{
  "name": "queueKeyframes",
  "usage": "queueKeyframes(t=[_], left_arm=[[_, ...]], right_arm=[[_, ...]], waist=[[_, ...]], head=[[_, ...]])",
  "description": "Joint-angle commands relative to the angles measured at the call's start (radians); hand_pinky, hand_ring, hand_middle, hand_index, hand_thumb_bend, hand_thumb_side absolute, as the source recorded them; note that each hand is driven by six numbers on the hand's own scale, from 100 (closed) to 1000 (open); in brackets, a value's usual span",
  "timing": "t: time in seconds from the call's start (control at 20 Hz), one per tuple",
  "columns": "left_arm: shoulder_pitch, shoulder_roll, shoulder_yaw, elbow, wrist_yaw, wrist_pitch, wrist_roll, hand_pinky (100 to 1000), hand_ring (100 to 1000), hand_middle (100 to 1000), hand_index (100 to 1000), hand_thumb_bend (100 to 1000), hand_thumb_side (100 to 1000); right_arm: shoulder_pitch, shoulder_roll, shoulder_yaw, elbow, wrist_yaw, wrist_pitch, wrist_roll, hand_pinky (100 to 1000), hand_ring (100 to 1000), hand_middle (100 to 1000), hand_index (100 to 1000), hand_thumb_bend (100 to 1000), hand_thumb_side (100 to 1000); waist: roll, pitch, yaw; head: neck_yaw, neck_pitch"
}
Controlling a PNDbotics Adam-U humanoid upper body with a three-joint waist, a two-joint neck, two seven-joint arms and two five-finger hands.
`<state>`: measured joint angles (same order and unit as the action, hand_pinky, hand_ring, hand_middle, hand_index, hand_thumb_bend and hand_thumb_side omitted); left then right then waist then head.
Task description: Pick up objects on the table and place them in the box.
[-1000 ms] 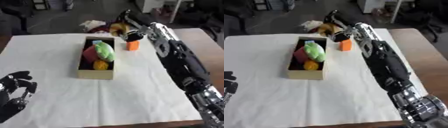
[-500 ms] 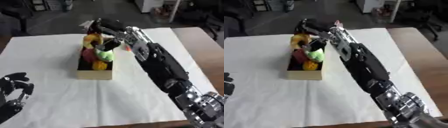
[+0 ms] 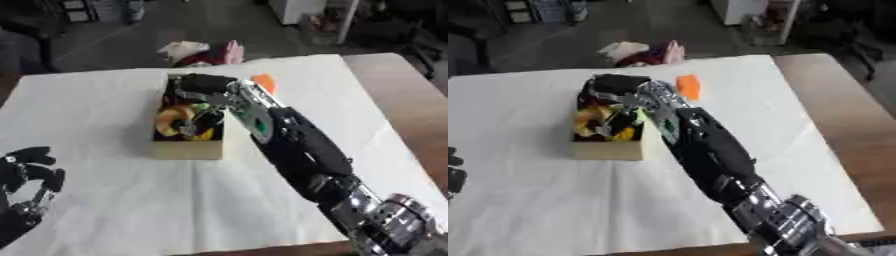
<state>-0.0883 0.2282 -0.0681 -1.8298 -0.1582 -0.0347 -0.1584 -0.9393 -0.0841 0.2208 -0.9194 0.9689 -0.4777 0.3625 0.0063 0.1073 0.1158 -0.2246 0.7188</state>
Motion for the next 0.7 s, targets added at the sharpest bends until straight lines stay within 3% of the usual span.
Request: queueKeyframes(t=[0.05, 0.2, 0.35, 0.55, 0.7], left_arm=[[-0.009, 0.006, -0.002, -0.011, 0.008, -0.001, -0.006, 703, 583, 612, 774, 368, 434], [-0.009, 0.005, -0.003, -0.011, 0.008, -0.001, -0.008, 703, 582, 612, 774, 368, 434], [-0.009, 0.005, -0.003, -0.011, 0.009, -0.001, -0.008, 703, 582, 612, 774, 368, 434], [-0.009, 0.003, -0.004, -0.011, 0.009, -0.001, -0.008, 703, 582, 612, 774, 368, 434], [-0.009, 0.004, -0.003, -0.01, 0.009, -0.001, -0.008, 703, 582, 611, 774, 367, 435]], right_arm=[[-0.019, 0.005, -0.014, 0.001, 0.054, 0.037, -0.044, 615, 490, 343, 484, 100, 103], [-0.021, 0.01, -0.004, -0.002, 0.104, 0.078, -0.094, 624, 504, 371, 515, 149, 210], [-0.02, 0.014, 0.012, 0.004, 0.154, 0.087, -0.136, 649, 541, 455, 608, 303, 400], [-0.021, 0.019, 0.025, 0.005, 0.229, 0.076, -0.159, 674, 575, 496, 650, 440, 494], [-0.021, 0.023, 0.025, -0.001, 0.285, 0.066, -0.179, 685, 593, 519, 668, 477, 509]], waist=[[0.005, -0.014, 0.004], [0.006, -0.014, 0.008], [0.006, -0.015, 0.009], [0.004, -0.016, 0.009], [0.003, -0.016, 0.01]], head=[[-0.007, -0.008], [-0.011, -0.008], [-0.014, -0.009], [-0.014, -0.01], [-0.014, -0.01]])
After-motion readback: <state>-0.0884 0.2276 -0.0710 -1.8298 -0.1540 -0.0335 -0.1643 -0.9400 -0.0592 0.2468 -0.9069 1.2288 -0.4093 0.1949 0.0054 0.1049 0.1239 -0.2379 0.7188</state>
